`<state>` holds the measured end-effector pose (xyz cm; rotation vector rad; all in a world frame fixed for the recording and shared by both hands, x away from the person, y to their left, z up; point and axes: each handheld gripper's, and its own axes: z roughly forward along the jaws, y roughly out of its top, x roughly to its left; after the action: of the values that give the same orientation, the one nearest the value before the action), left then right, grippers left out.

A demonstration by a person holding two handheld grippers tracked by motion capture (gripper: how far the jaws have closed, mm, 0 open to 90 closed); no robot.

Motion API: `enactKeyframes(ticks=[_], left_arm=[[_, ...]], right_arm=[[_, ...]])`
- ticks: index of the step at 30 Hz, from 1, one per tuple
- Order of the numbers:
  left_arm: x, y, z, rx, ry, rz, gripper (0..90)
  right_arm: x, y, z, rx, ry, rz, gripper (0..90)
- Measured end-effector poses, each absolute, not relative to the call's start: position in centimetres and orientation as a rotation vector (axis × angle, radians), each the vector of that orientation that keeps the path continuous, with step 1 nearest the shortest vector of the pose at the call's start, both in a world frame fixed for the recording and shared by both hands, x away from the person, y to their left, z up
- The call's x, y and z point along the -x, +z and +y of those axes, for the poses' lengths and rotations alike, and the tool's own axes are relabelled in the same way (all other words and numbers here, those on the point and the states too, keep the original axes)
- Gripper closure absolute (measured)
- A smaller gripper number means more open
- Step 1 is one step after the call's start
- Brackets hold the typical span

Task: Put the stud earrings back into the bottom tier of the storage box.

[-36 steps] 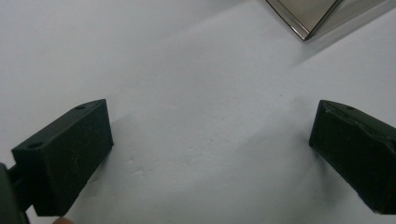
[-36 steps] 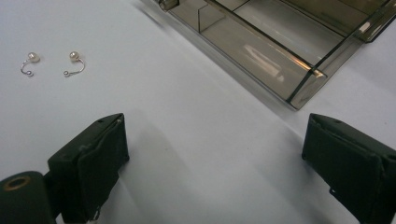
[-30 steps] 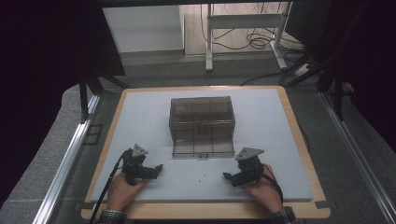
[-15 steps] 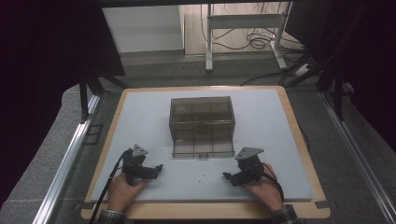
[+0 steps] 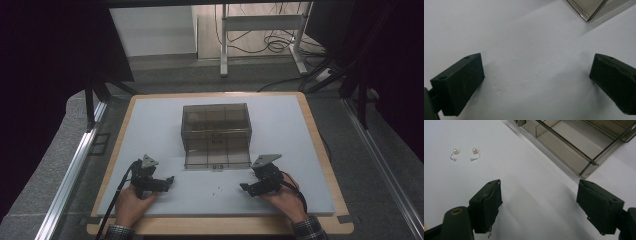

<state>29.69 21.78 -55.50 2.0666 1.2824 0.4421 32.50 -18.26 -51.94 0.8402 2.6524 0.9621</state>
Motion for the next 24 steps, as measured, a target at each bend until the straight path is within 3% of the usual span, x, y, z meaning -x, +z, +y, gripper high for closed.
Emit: enactKeyframes(ticks=[10, 24], left_arm=[[-29.7, -55.5, 21.8, -2.067, 0.442, 1.282, 0.0], [-29.7, -55.5, 21.8, -2.067, 0.443, 1.282, 0.0]], right_arm=[[-32.7, -51.5, -17.9, -0.847, 0.928, 2.677, 23.8], [-33.4, -50.9, -16.5, -0.787, 0.874, 2.772, 40.2]])
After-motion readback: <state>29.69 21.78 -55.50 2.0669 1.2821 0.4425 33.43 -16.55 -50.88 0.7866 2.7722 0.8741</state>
